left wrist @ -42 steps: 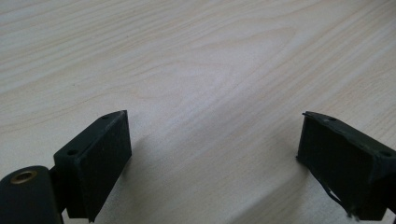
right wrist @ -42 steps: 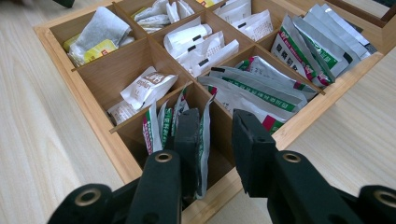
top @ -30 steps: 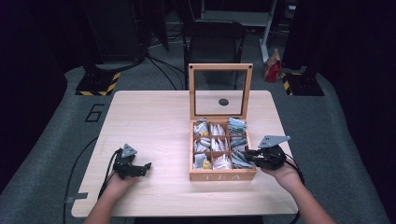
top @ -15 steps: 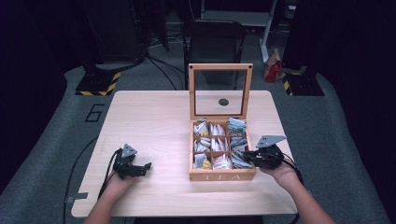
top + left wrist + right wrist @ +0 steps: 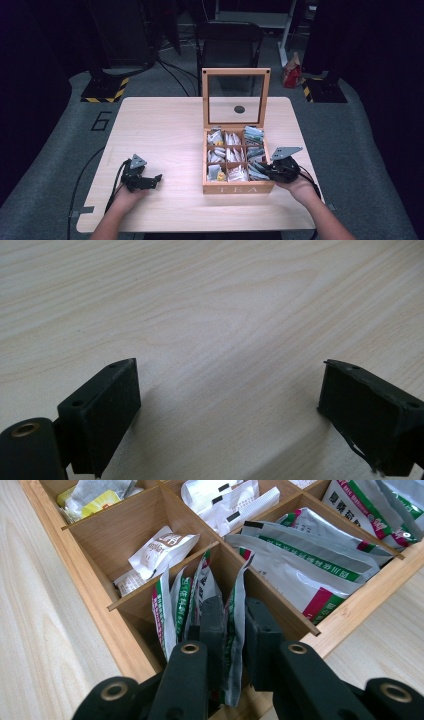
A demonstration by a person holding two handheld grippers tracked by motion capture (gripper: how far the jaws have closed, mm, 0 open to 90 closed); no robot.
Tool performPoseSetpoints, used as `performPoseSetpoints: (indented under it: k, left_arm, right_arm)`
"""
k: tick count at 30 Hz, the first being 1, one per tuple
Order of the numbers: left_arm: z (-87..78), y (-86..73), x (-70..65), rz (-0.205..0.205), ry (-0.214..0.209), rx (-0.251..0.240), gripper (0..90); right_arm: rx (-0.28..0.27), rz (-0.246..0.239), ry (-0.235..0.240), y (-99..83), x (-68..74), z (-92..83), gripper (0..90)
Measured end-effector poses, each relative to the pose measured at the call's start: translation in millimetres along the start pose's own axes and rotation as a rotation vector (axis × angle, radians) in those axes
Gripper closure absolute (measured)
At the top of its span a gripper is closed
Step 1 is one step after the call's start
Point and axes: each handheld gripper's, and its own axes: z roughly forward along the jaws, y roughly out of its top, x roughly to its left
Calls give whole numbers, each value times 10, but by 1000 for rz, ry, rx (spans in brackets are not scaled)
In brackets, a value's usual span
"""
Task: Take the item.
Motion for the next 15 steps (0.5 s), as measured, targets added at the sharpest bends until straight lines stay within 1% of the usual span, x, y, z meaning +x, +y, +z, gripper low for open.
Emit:
performPoseSetpoints:
  k: [5,8,15]
  left_arm:
    - [0,0,-1,-1,0,0,93]
    - [0,0,0,-1,0,0,93]
    - [0,0,0,0,0,0,93]
  right_arm:
    - [3,6,-1,1,5,7,816]
    - [8,17,8,1,-2,11,817]
    - [11,9,18,9,1,19,864]
